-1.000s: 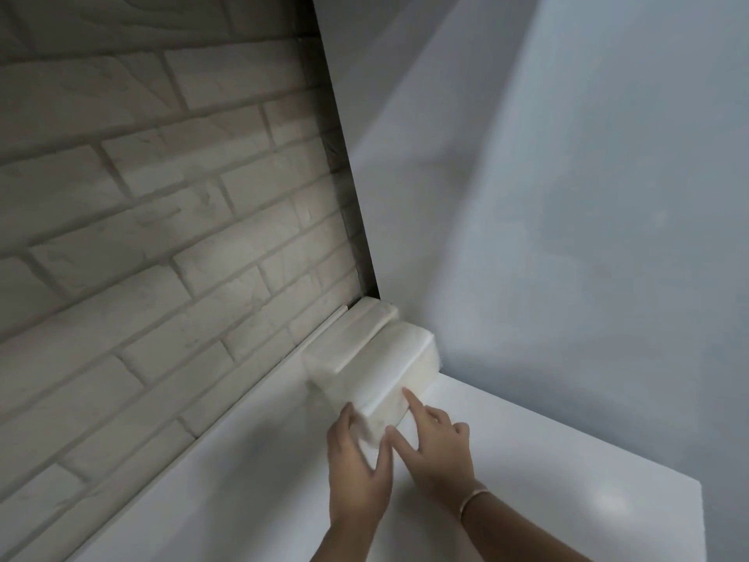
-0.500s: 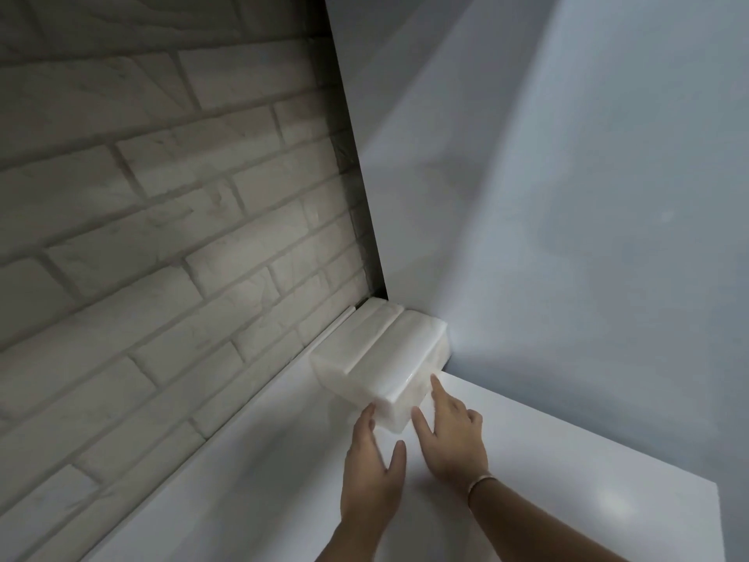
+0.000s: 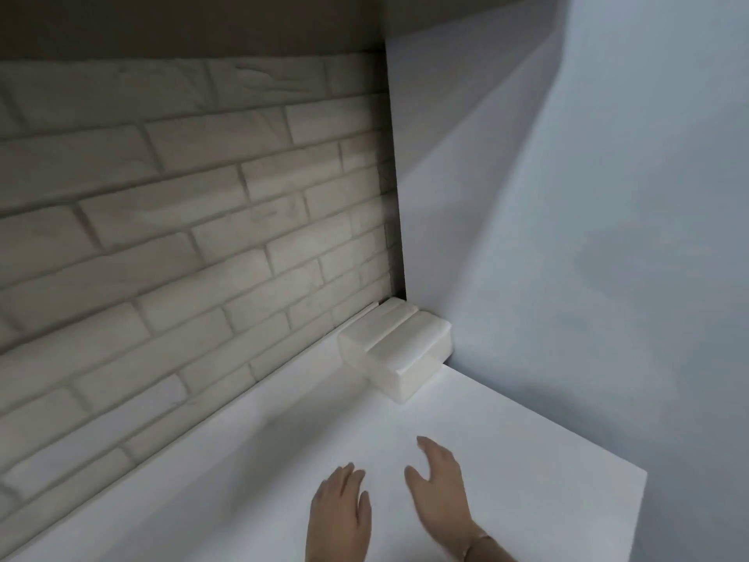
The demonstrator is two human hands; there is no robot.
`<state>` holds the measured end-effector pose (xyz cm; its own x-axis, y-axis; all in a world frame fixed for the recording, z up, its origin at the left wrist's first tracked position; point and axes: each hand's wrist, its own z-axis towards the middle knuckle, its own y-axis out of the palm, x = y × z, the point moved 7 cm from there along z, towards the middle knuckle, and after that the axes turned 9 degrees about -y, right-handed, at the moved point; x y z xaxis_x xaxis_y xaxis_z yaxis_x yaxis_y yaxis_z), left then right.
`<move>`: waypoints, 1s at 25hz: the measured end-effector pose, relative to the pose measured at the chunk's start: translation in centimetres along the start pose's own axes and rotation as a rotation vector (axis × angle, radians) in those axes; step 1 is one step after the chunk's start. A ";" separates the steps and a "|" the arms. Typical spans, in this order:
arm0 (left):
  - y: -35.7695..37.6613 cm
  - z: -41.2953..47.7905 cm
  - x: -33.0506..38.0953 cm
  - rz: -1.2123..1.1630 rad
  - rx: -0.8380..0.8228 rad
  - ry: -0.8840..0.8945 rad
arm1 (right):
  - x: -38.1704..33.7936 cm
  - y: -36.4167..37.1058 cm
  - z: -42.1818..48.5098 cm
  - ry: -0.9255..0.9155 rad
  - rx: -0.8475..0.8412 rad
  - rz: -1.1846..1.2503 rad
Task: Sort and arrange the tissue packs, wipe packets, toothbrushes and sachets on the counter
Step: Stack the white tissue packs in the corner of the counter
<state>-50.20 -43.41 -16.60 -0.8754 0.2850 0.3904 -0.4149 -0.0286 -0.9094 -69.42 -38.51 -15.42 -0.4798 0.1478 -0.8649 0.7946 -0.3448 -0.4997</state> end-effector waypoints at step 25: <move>-39.6 -36.3 -26.4 -0.270 0.383 -0.471 | -35.7 23.5 -36.4 -0.381 -0.459 0.028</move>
<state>-1.65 -15.00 3.91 -0.7071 -0.1171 0.6973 -0.6175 -0.3781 -0.6897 -20.08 -18.19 1.93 -0.4882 -0.2280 -0.8424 0.8478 0.1050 -0.5198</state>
